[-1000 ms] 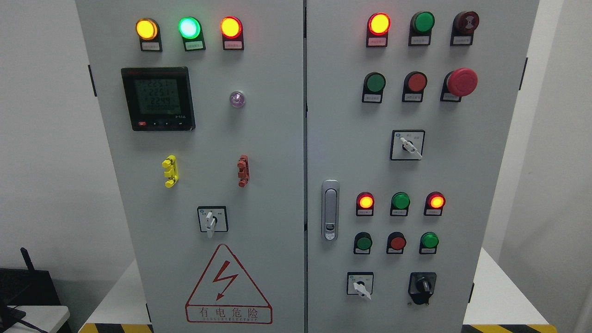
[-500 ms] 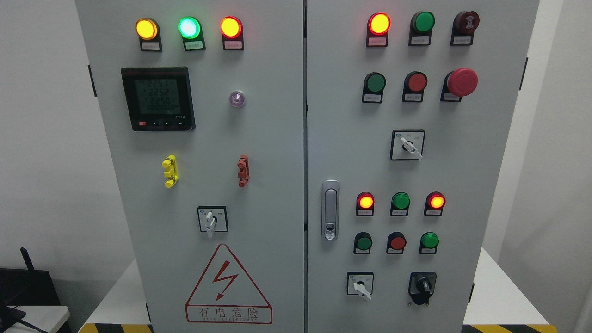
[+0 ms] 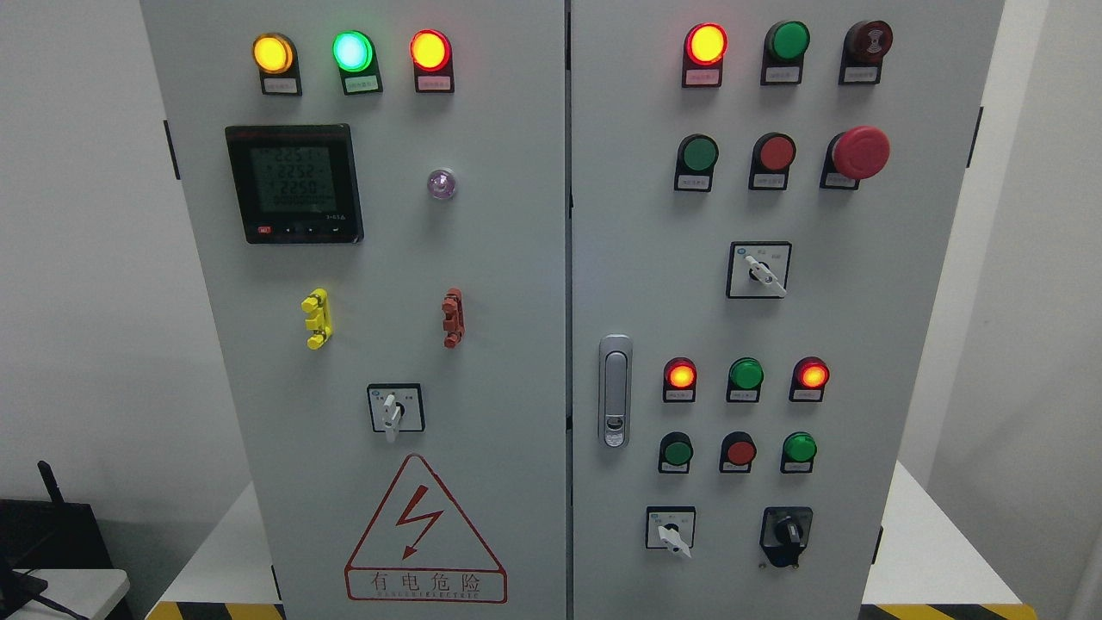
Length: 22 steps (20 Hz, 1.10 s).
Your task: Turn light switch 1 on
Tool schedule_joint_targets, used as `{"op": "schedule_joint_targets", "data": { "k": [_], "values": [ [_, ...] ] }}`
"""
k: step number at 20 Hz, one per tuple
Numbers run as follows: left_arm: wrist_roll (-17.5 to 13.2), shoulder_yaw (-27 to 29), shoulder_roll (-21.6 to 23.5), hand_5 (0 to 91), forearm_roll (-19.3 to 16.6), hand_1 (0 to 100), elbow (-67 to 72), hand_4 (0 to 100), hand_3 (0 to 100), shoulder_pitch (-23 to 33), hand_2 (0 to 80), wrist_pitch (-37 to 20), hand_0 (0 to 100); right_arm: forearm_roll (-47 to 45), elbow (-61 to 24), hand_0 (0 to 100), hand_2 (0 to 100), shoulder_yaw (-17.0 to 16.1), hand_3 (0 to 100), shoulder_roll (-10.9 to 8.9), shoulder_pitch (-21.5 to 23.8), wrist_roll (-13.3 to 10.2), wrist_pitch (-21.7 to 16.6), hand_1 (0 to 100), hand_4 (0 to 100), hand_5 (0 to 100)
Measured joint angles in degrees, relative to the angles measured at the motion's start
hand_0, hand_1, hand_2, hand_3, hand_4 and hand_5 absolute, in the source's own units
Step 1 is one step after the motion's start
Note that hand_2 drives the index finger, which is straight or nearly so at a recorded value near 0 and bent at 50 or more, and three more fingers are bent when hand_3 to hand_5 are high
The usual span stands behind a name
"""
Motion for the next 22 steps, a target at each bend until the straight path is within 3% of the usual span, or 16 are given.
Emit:
{"op": "schedule_joint_targets", "data": {
  "k": [10, 12, 16, 20, 22],
  "values": [
    [-0.3, -1.6, -1.0, 49.4, 1.4, 5, -17.8, 62, 52, -3.1, 34.7, 0.0, 21, 0.0, 0.0, 12, 0, 0.0, 0, 0.0, 0.0, 0.0, 0.0, 39, 0, 0],
    [0.4, -3.0, -0.8, 56.7, 1.4, 7, -20.3, 65, 57, -4.3, 37.4, -0.1, 19, 0.0, 0.0, 12, 0, 0.0, 0, -0.01, 0.0, 0.0, 0.0, 39, 0, 0],
    [3.9, -6.8, -0.1, 75.0, 1.5, 11, -24.5, 74, 68, -6.7, 42.1, -0.2, 17, 0.0, 0.0, 12, 0, 0.0, 0, -0.01, 0.0, 0.0, 0.0, 39, 0, 0],
    [6.7, -10.9, 0.7, 80.7, 1.6, 14, -27.8, 76, 69, -8.8, 42.9, 0.6, 15, 0.0, 0.0, 12, 0, 0.0, 0, 0.0, 0.0, 0.0, 0.0, 39, 0, 0],
    [8.3, -13.2, 1.0, 82.2, 1.6, 20, -29.3, 76, 70, -9.7, 42.7, 1.2, 14, 0.0, 0.0, 12, 0, 0.0, 0, 0.0, 0.0, 0.0, 0.0, 39, 0, 0]
  ]
}}
